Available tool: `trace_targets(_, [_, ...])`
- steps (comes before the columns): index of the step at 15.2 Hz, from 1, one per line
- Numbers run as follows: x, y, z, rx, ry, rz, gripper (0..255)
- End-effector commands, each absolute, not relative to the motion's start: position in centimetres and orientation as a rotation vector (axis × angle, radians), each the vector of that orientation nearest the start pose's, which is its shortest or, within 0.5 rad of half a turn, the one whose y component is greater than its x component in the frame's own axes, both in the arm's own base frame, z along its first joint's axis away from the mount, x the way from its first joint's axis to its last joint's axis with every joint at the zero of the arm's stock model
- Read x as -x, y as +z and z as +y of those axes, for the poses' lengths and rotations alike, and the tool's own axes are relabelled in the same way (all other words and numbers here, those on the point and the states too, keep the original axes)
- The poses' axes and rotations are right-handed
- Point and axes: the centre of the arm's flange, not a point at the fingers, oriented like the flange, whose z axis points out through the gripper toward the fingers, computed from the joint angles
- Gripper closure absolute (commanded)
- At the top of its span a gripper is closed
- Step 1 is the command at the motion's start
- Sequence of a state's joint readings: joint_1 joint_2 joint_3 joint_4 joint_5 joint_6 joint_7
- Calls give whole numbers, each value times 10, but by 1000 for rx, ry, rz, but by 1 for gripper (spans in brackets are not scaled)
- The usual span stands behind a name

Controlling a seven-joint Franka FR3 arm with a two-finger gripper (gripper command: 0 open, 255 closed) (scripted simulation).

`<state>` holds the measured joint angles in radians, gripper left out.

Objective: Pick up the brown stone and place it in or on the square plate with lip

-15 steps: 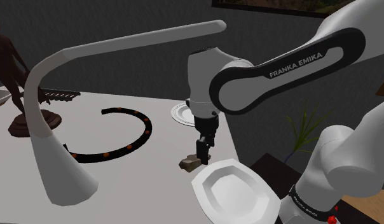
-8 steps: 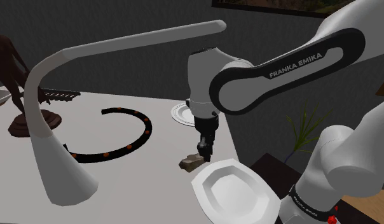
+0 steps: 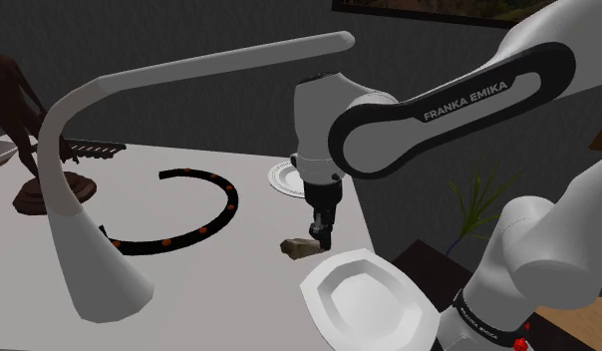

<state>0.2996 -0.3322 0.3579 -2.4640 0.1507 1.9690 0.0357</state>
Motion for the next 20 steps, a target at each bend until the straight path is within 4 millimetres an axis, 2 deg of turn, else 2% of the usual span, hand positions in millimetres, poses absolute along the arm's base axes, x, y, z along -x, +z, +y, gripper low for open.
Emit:
trace_targets(1, [-324,397,259,3067,286,-813,255])
trace_targets(2, [-324,403,259,3067,285,-813,255])
trace_targets(3, [-323,399,259,3065,282,-815,255])
trace_targets(4, [-323,399,259,3065,282,-815,0])
trace_targets(6, [-334,398,290,2966,274,-1305,0])
trace_targets(8, [-335,396,322,2792,259,-1770,0])
trace_targets(15, [-334,360,314,2792,259,-1770,0])
trace_targets(20, [-334,357,313,2792,259,-1770,0])
